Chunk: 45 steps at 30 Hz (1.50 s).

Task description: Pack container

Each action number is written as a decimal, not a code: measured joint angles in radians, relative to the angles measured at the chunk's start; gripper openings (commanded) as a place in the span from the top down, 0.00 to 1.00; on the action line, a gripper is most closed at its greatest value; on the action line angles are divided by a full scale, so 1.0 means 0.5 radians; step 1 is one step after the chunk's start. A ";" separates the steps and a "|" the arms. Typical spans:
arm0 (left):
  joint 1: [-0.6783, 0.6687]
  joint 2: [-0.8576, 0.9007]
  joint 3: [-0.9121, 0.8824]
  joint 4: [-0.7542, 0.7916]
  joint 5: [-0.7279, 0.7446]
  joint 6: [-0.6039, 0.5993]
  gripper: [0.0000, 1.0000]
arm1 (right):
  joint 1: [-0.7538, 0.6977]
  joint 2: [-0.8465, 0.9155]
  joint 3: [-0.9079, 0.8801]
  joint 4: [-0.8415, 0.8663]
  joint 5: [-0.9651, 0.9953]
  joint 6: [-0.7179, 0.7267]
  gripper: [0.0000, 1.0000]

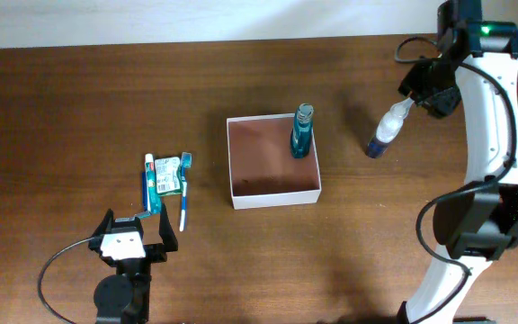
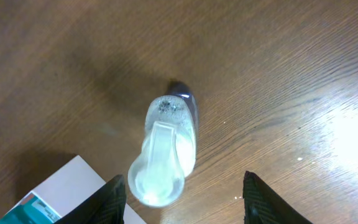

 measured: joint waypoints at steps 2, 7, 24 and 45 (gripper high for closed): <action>0.000 0.000 0.000 0.000 0.000 0.000 0.00 | 0.001 0.033 0.000 0.012 -0.030 0.001 0.47; 0.000 0.000 0.000 0.000 0.000 0.000 0.00 | 0.005 0.067 -0.005 0.024 -0.060 0.014 0.47; 0.000 0.000 0.000 0.000 0.000 0.000 0.00 | 0.091 0.212 -0.007 0.023 -0.074 0.099 0.58; 0.000 0.000 0.000 0.000 0.000 -0.001 0.00 | 0.091 0.213 -0.007 -0.063 -0.076 0.074 0.67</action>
